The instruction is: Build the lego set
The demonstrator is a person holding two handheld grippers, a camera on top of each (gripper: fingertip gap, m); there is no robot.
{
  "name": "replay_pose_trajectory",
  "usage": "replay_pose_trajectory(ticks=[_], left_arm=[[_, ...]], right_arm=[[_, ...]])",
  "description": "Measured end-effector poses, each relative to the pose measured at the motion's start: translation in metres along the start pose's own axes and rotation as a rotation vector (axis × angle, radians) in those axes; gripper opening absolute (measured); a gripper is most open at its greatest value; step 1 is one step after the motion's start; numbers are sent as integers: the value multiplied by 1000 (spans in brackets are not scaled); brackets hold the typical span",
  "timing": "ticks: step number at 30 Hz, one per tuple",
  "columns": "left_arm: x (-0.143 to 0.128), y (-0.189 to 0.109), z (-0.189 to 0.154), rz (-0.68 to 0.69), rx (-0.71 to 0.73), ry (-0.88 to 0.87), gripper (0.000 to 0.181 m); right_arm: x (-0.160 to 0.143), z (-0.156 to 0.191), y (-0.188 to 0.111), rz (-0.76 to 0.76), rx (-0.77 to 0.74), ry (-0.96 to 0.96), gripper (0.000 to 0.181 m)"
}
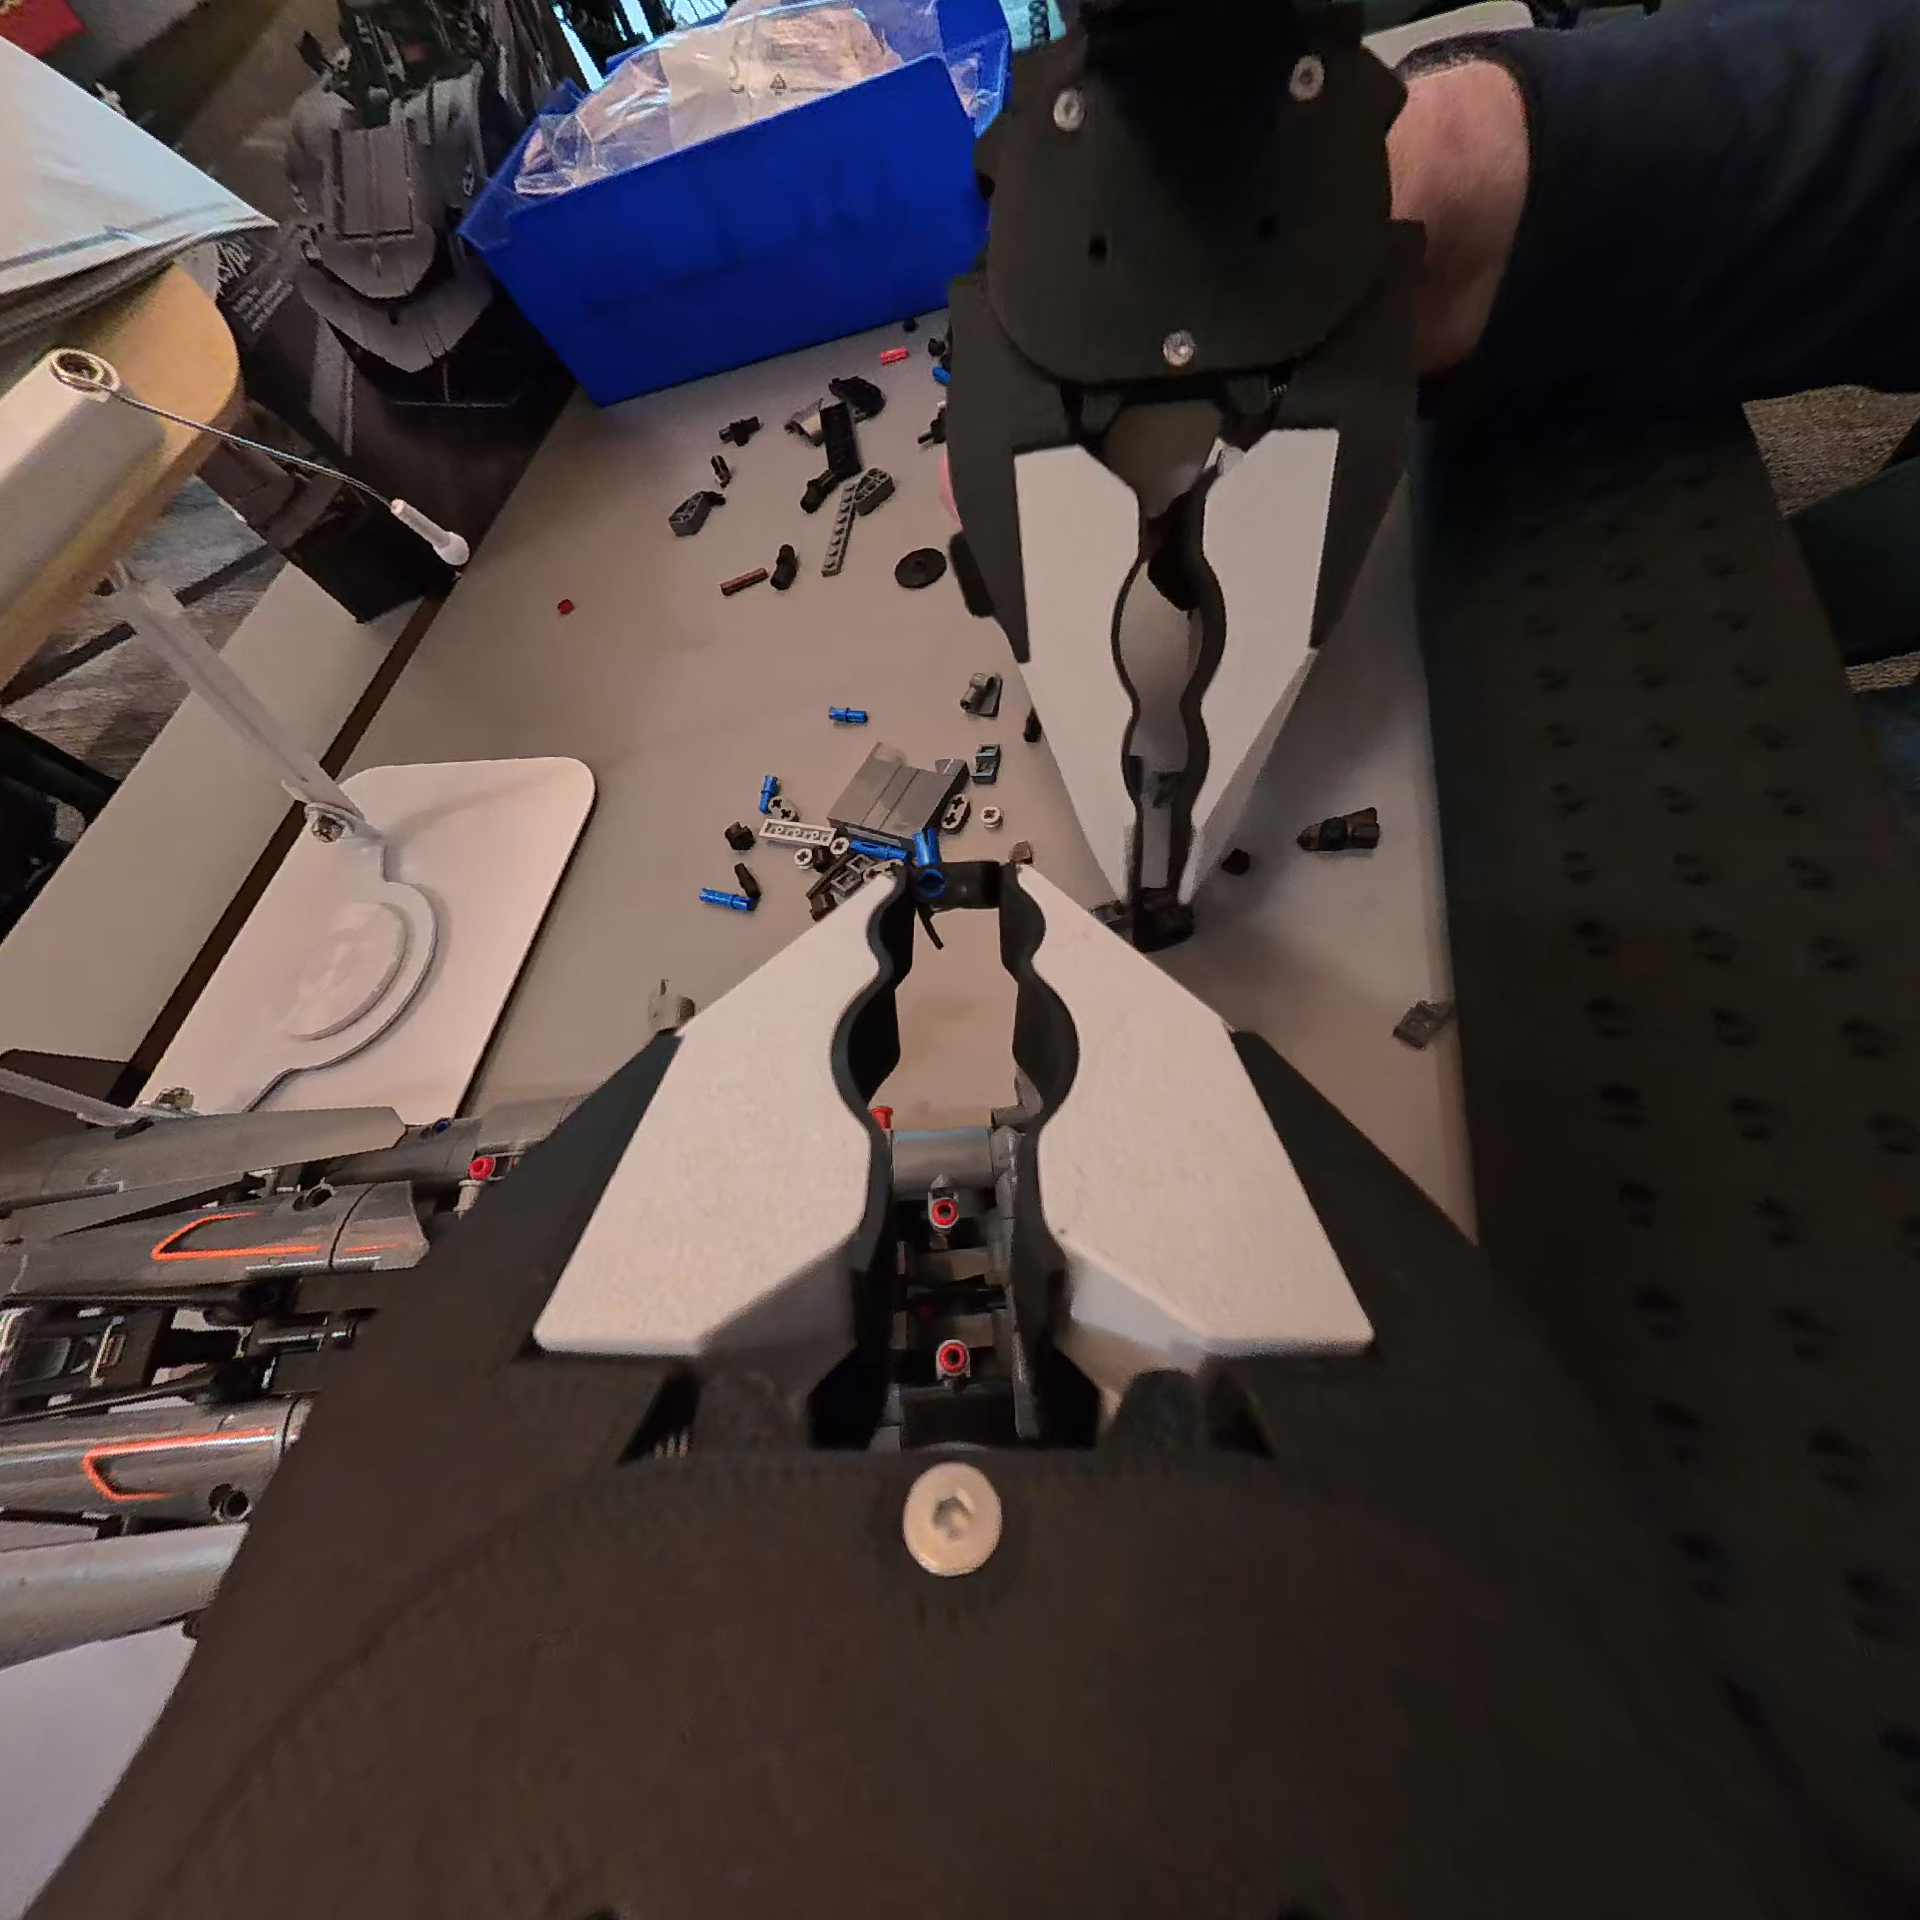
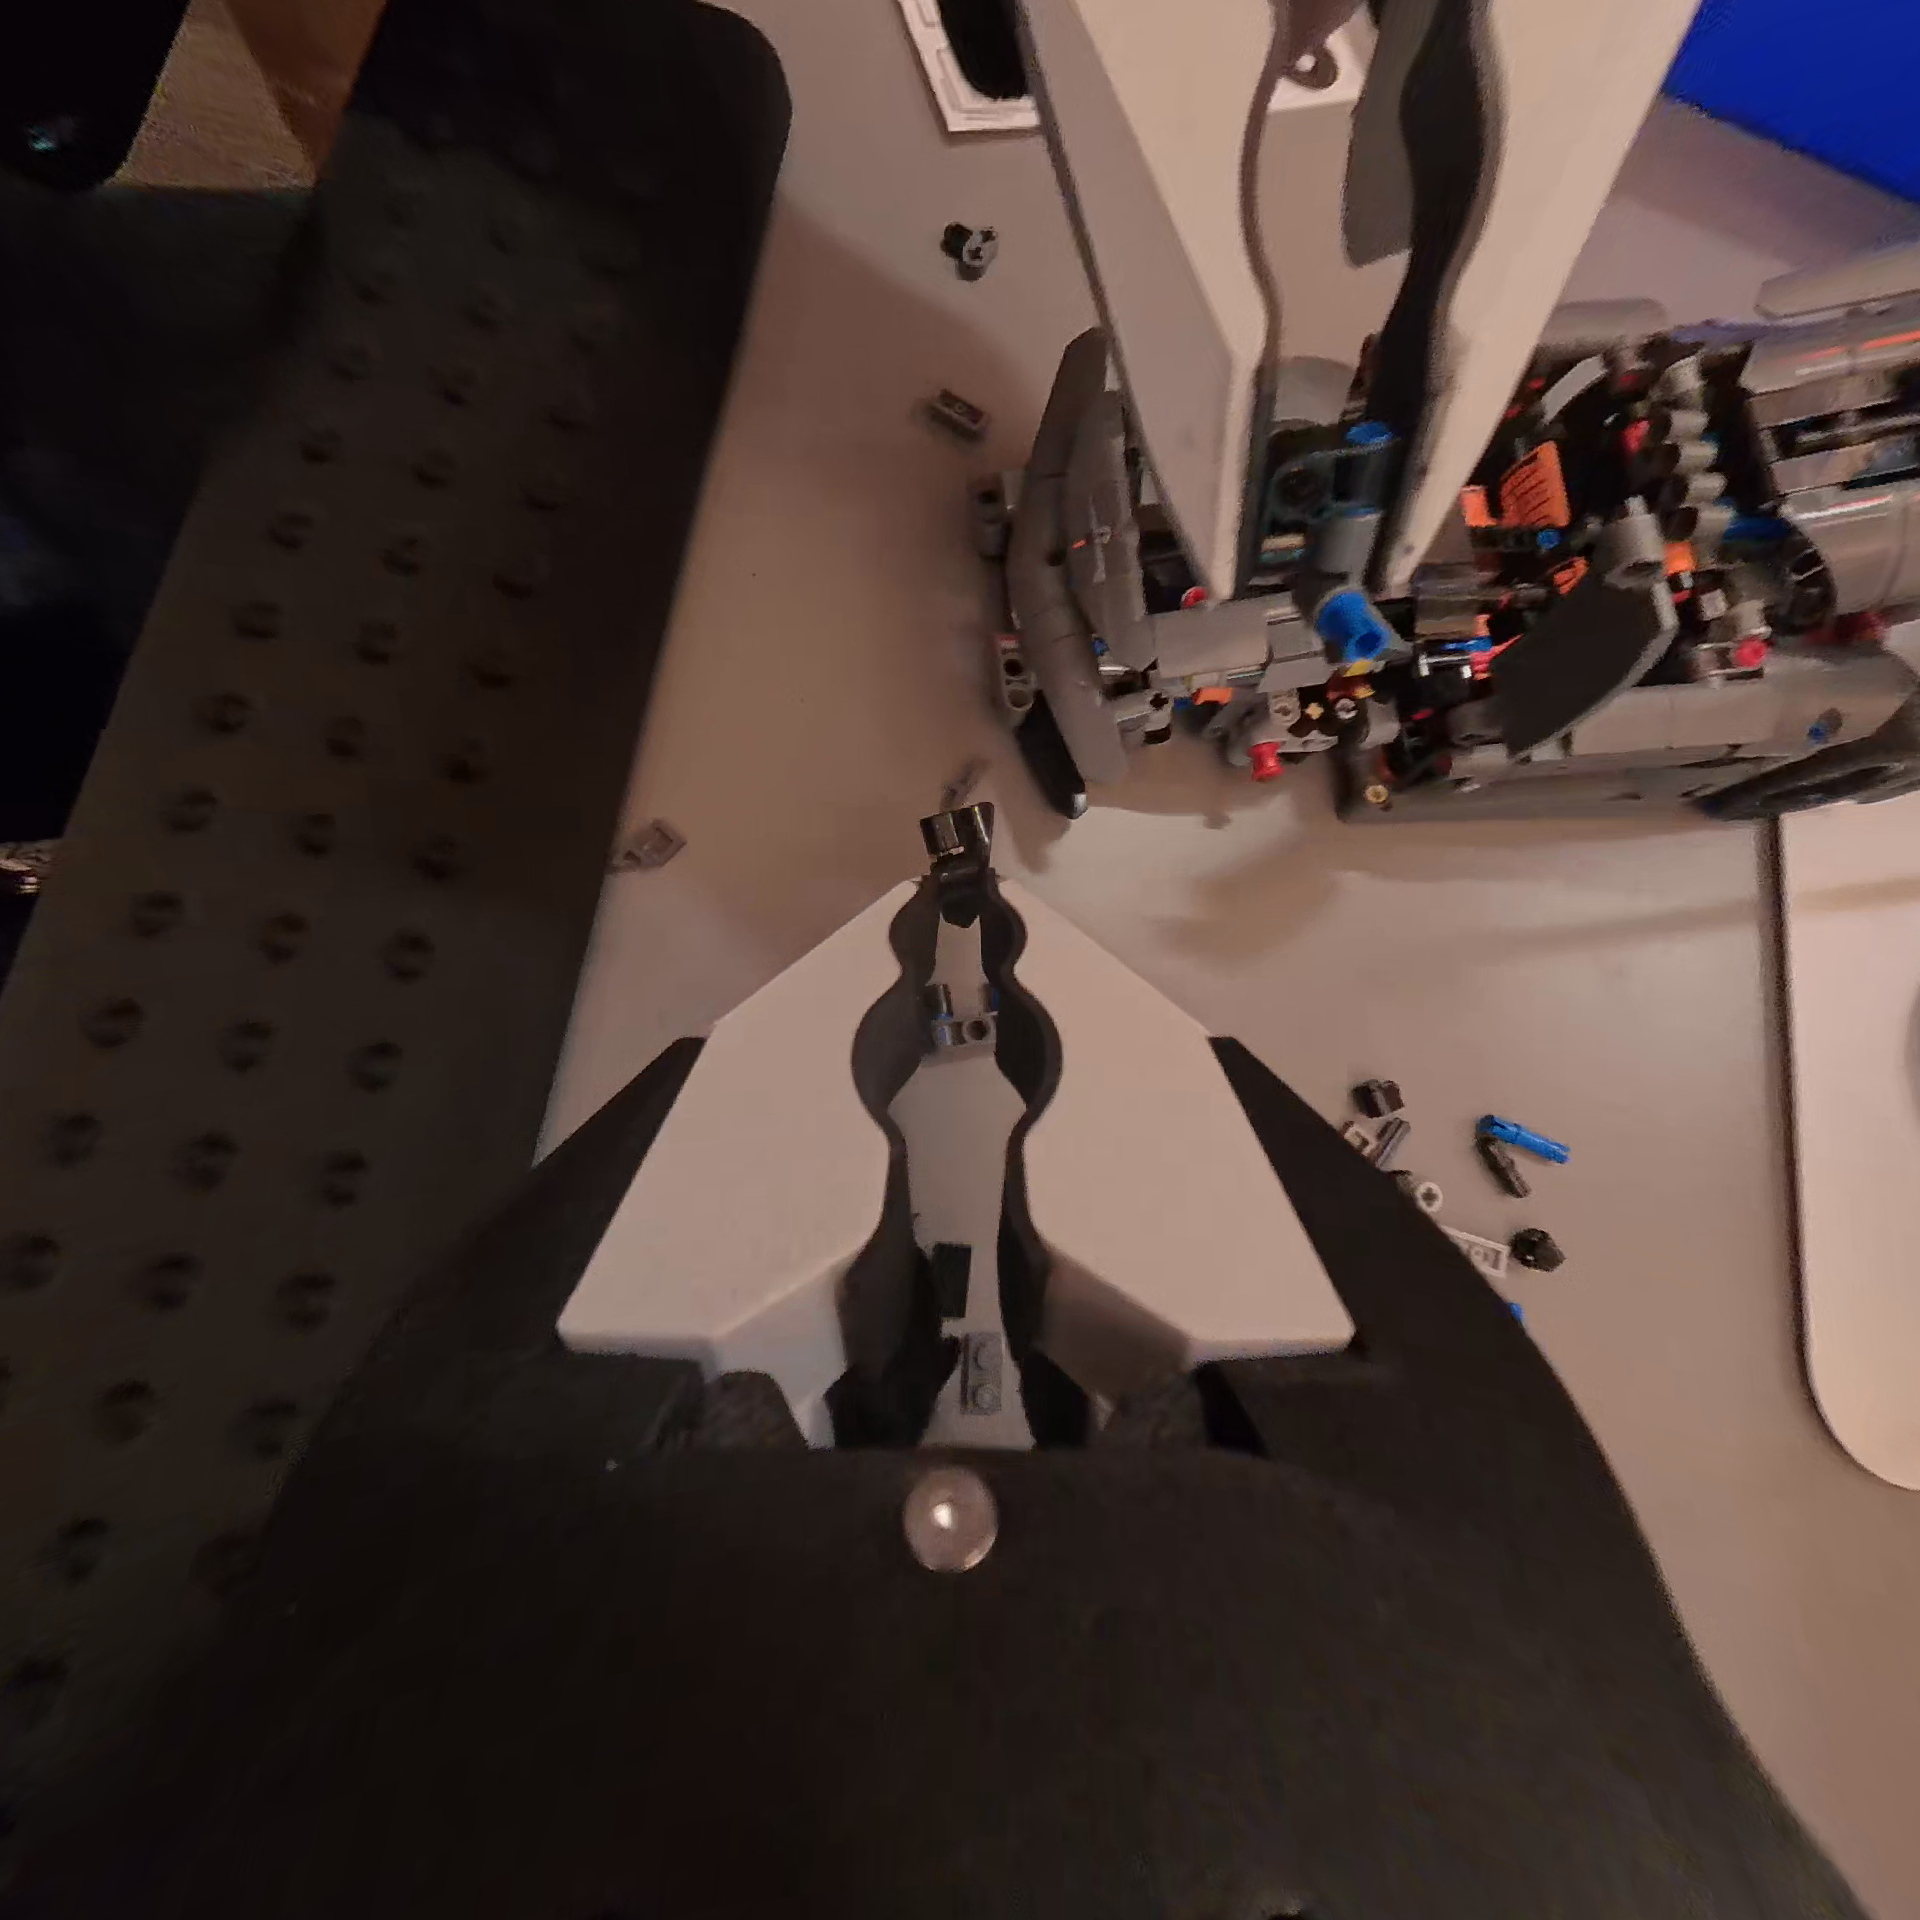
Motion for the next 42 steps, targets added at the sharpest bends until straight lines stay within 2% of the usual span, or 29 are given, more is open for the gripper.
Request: replay_pose_trajectory(ticks=[4,9,21,27,34,42], left_arm=[[3,-1,2,-27,10,-8,13],[9,-5,3,-74,9,-16,13],[24,-5,3,-118,83,42,13],[34,-9,7,-122,171,110,13],[37,-6,5,-93,213,174,13],[36,-7,9,-125,197,114,13]], right_arm=[[8,-17,-13,-96,-90,29,5],[21,-31,-35,-291,-91,153,5],[40,-40,-69,-734,332,589,4],[39,-43,-72,-799,464,707,5],[37,-45,-68,-778,459,729,5],[36,-42,-65,-746,454,720,5]])
Point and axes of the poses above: each gripper's, where its closed fingertips meet, y out along the fingers, x out of its top, z = x × y across the jaws, the point moved 2 cm from there along -y, back along the fingers, and after that the axes turned 1 degree about y, right-handed, at the moved point
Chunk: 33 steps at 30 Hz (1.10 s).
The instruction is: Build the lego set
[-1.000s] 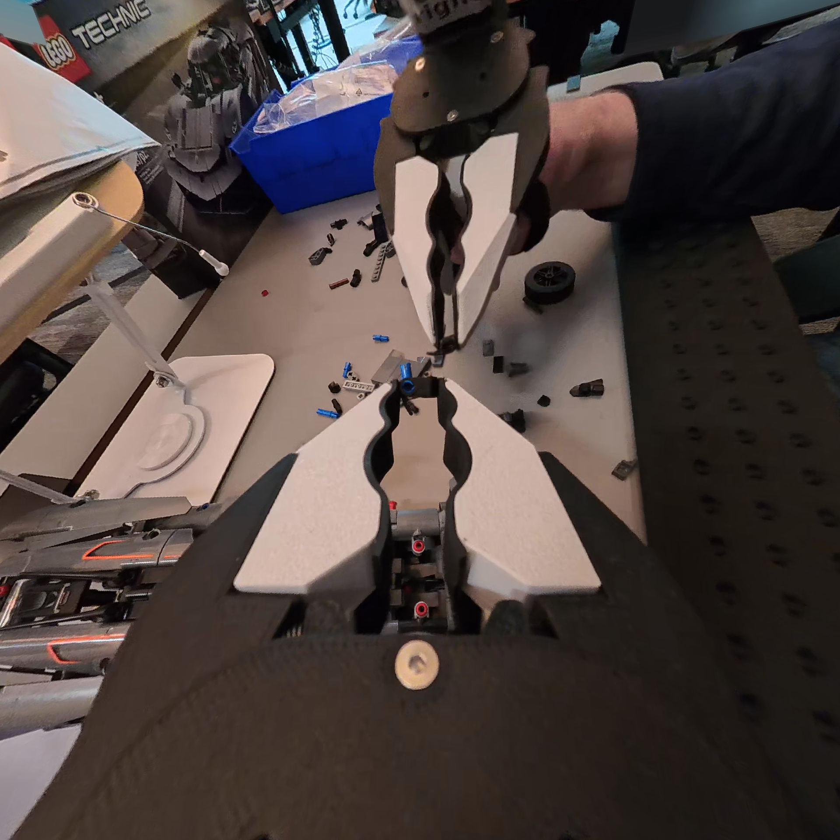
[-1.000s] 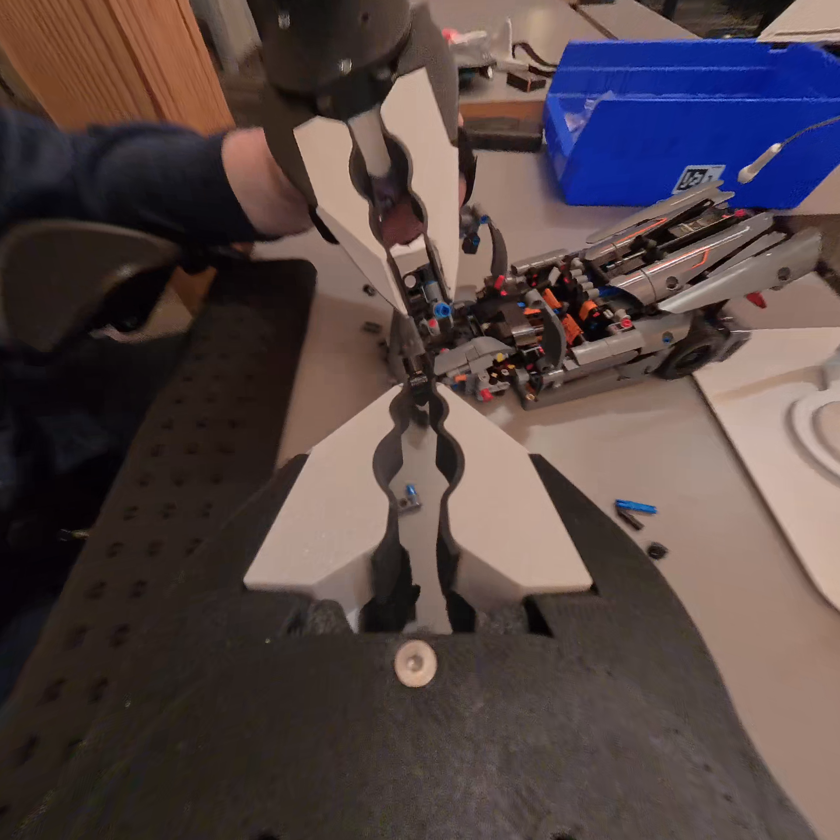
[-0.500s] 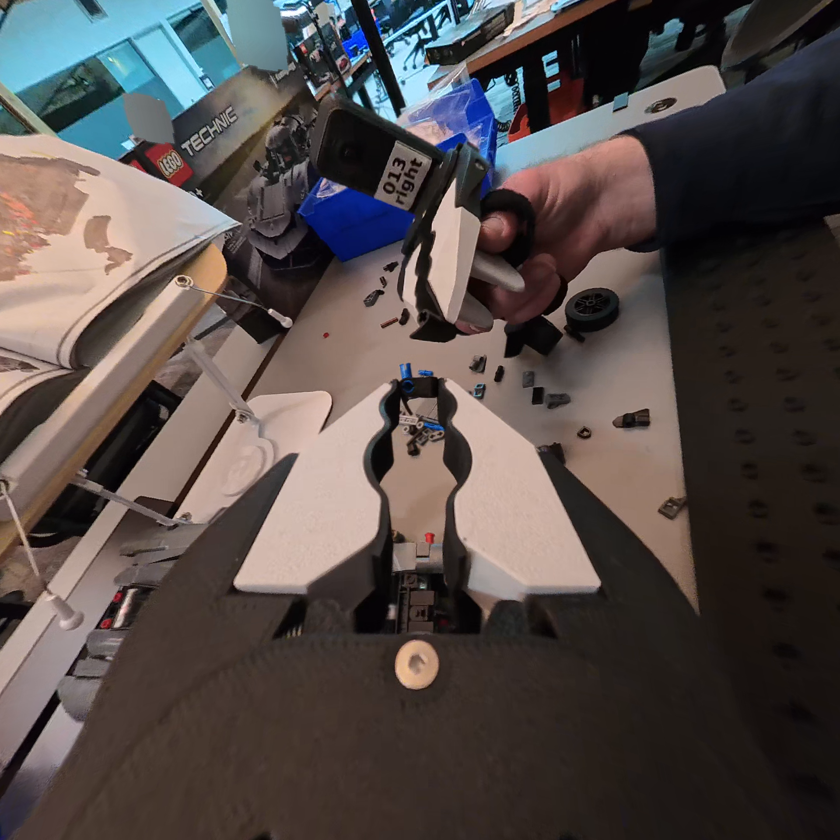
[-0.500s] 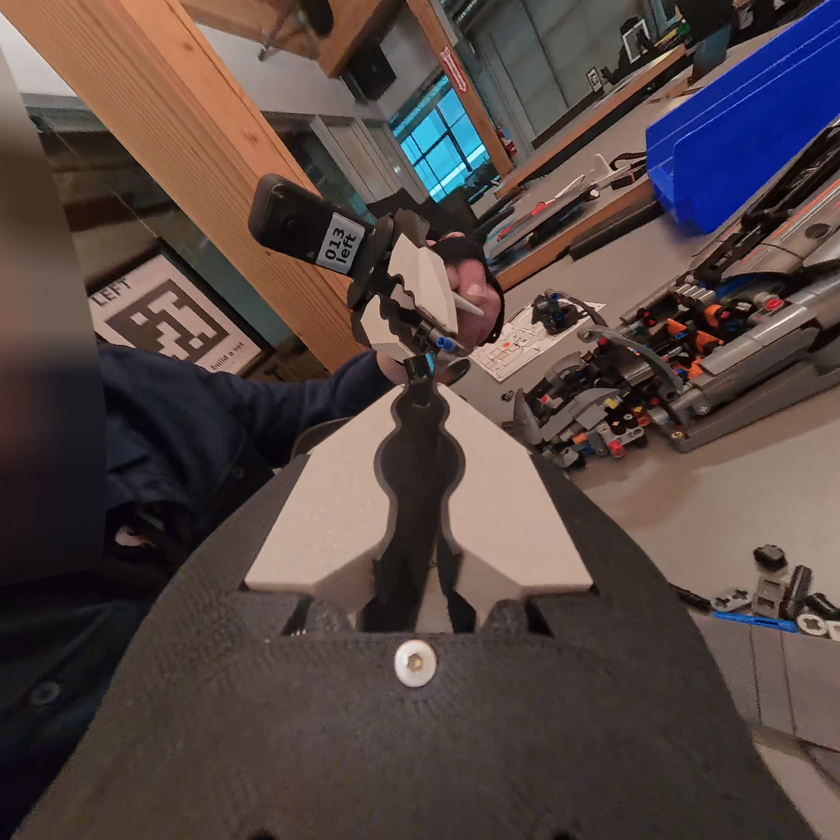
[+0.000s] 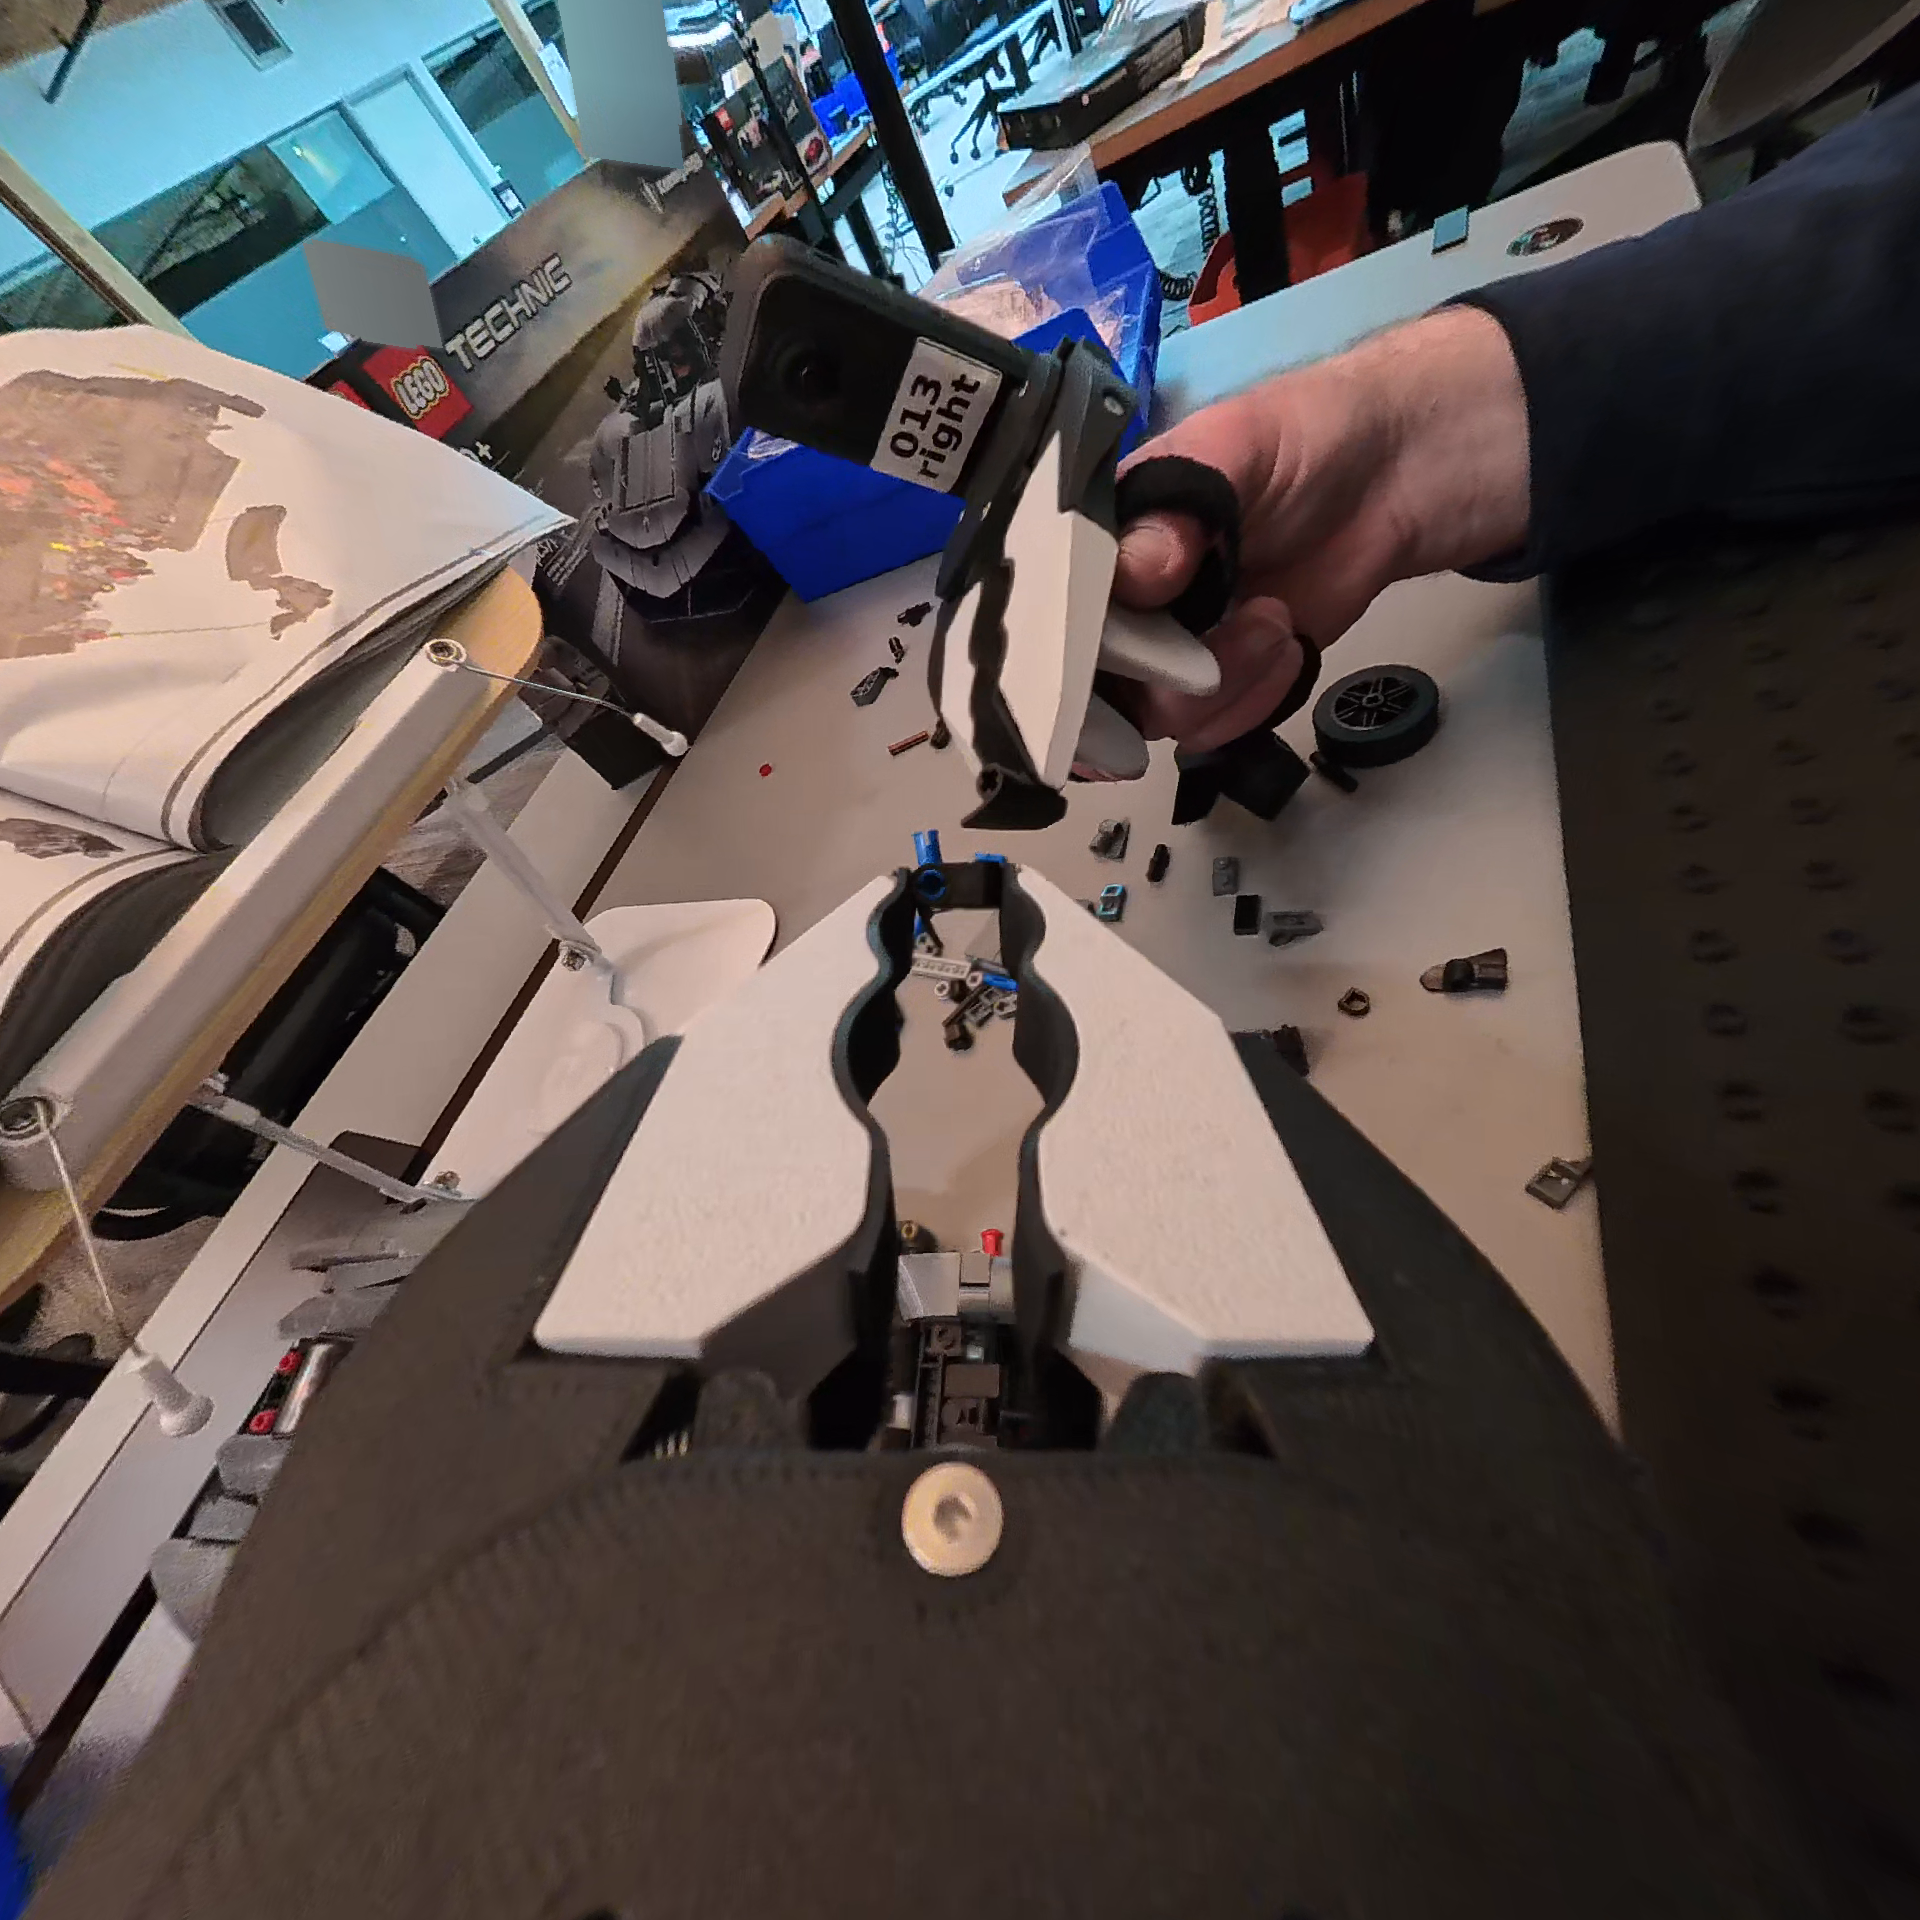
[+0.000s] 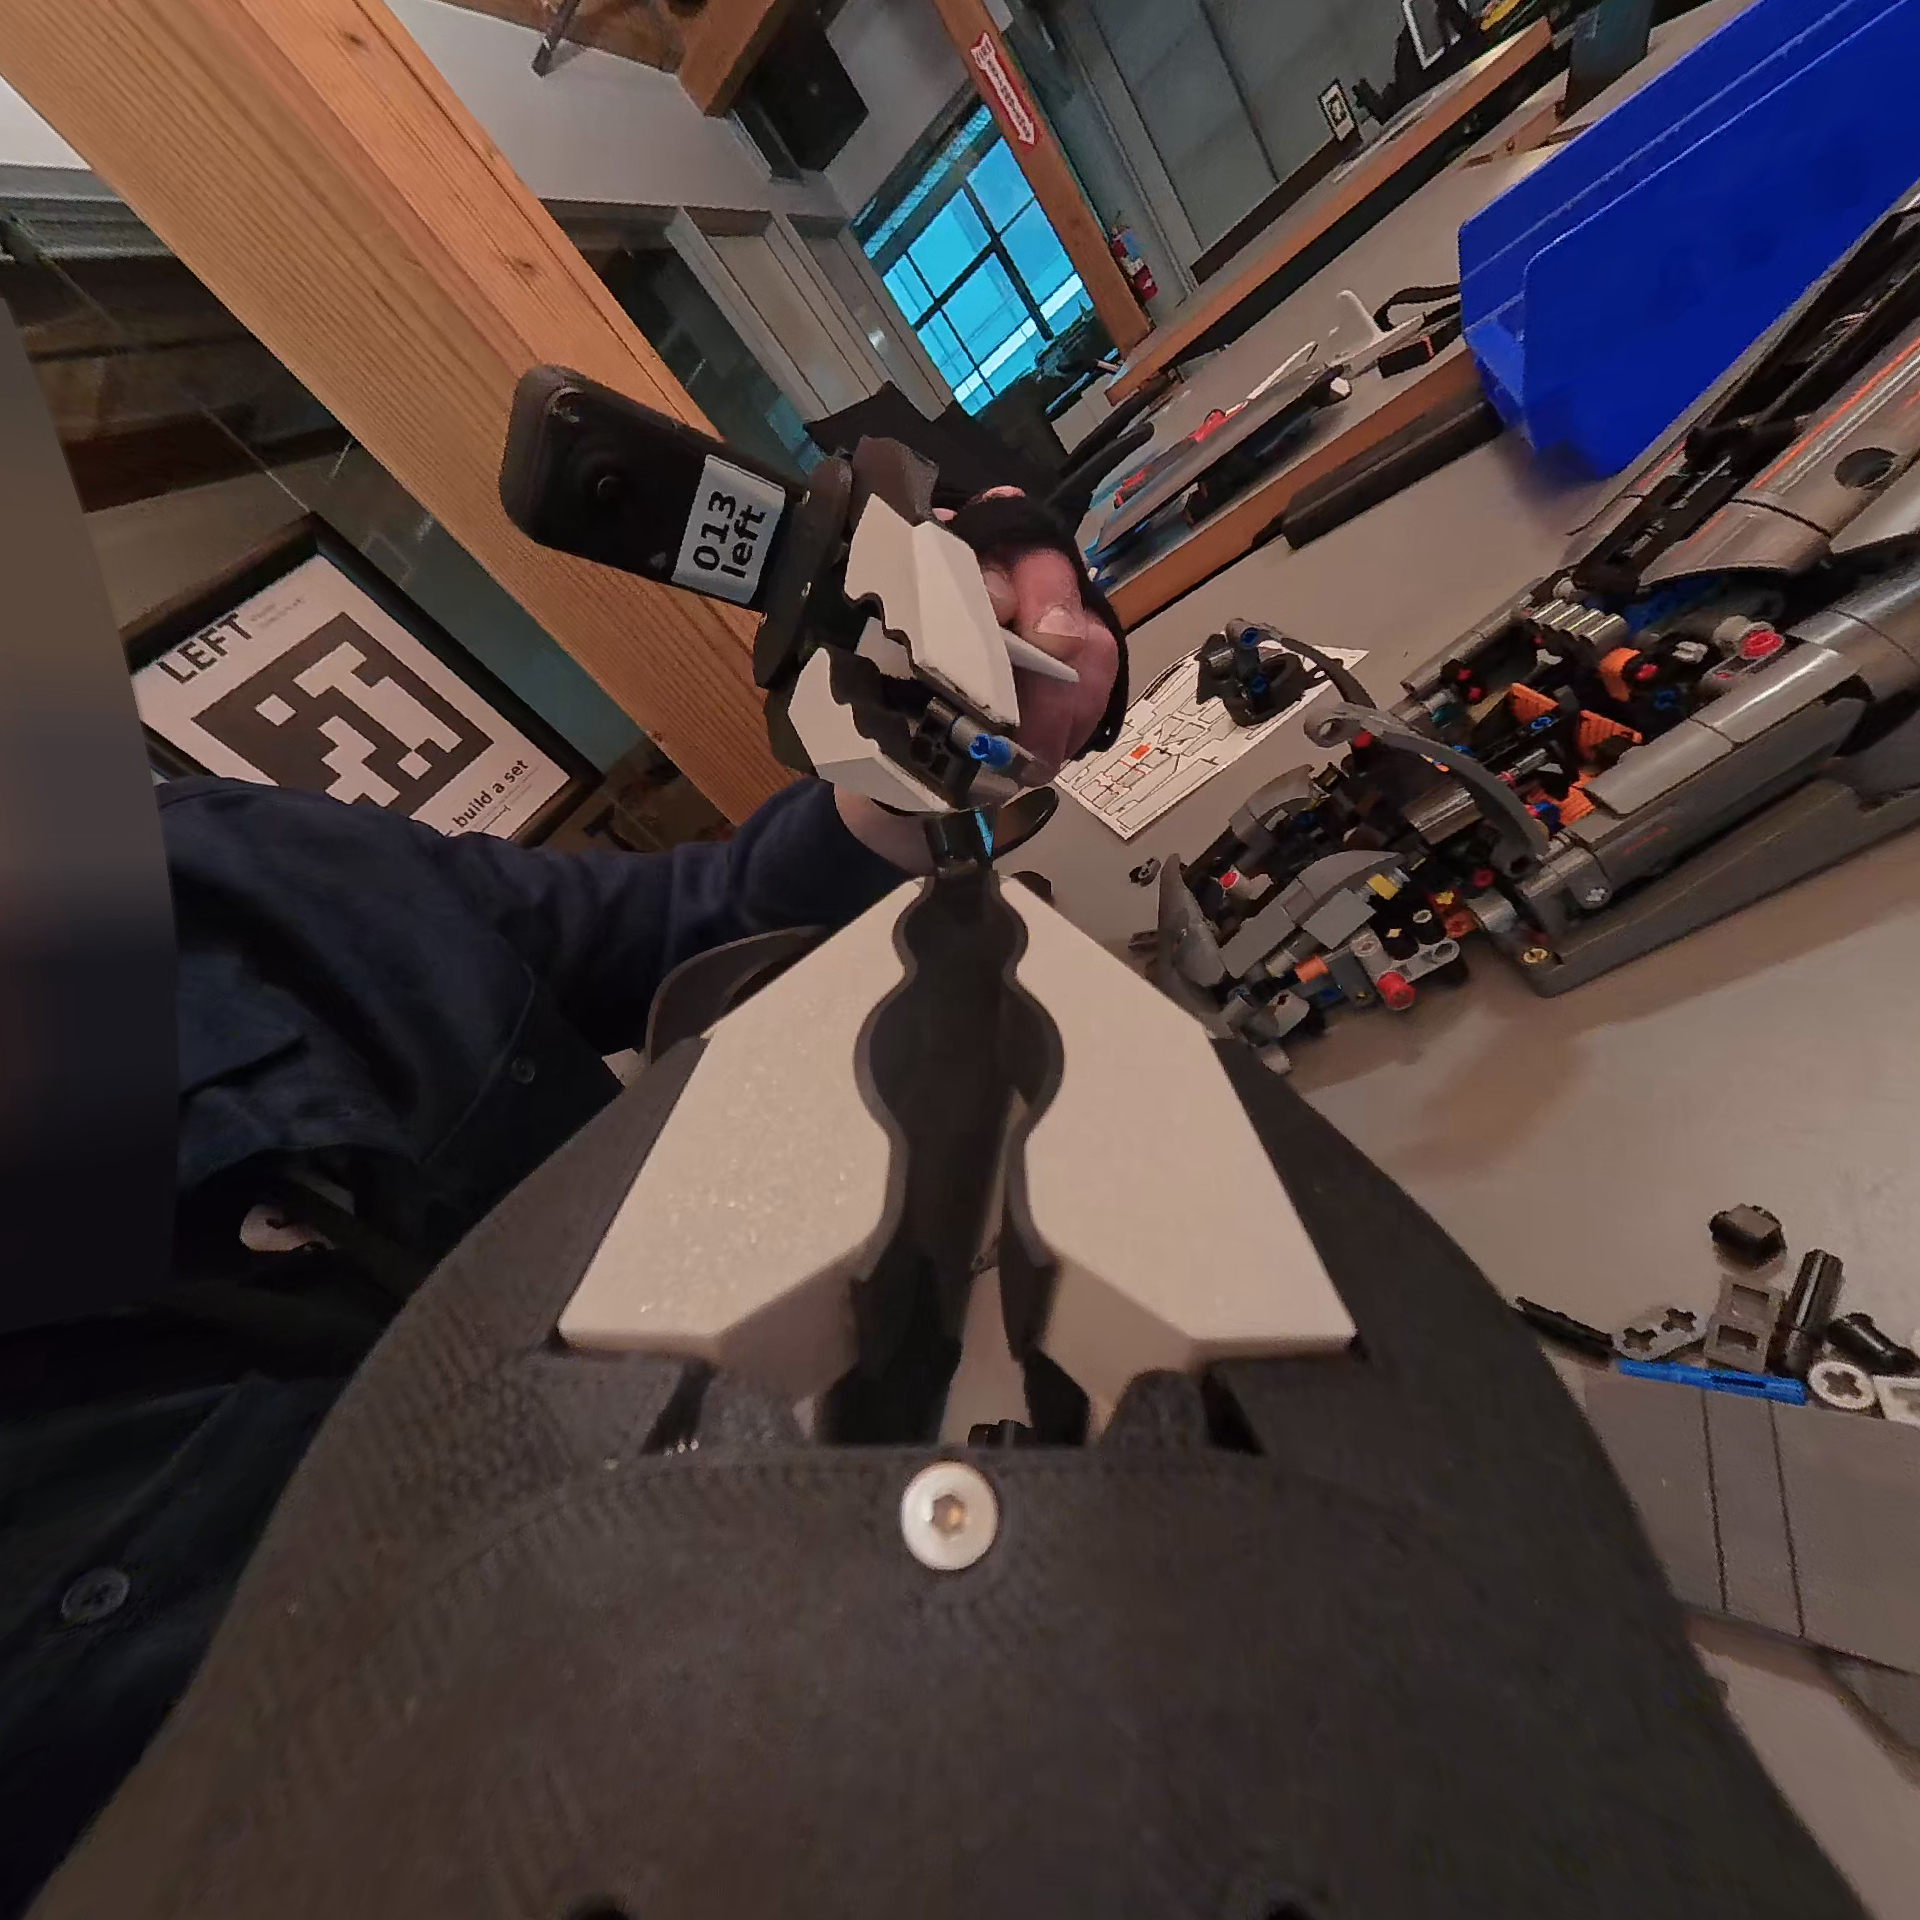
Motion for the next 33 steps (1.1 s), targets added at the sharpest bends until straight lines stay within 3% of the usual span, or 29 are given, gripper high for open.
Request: replay_pose_trajectory(ticks=[19,33], left_arm=[[-12,2,4,18,-13,-66,13],[-11,-2,12,-99,-85,-277,13]], right_arm=[[-4,-7,-1,21,-31,5,5],[-2,-5,-1,10,-30,-10,5]])
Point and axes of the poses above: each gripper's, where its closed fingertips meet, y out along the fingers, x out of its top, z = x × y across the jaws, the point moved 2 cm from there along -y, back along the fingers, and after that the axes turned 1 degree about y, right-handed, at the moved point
